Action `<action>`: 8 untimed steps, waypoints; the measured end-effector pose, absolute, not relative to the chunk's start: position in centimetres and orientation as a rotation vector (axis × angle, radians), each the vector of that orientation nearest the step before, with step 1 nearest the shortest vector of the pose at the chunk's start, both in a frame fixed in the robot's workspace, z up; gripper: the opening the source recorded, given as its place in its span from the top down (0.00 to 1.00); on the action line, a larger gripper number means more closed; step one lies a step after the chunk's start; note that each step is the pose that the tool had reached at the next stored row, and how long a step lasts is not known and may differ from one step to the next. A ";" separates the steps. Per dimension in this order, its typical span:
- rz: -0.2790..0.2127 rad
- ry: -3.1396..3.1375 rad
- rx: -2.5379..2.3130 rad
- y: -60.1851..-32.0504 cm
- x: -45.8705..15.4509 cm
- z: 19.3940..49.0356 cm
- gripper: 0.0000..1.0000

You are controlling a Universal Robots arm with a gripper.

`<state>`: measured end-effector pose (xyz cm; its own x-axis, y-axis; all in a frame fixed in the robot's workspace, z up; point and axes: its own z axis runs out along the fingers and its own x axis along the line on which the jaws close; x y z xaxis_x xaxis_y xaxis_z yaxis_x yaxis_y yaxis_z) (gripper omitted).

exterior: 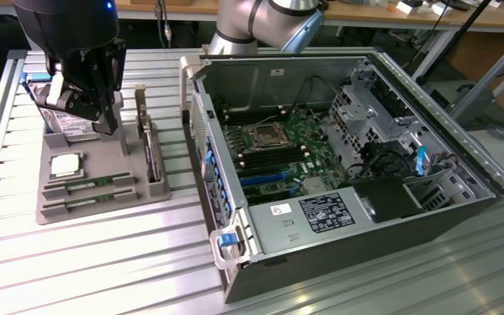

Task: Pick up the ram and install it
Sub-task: 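Pick up the ram and move it above insertion slot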

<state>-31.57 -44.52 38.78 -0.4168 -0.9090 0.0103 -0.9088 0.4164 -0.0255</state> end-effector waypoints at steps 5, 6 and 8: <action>-0.049 2.587 -1.776 -44.5 -31.6 38.8 0.89; -0.051 2.572 -1.799 -44.5 -31.6 38.8 0.89; -0.053 2.533 -1.854 -44.5 -31.6 38.8 0.89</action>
<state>-31.57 -44.52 38.78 -0.3023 -0.9530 0.0184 -0.9530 0.3017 -0.0286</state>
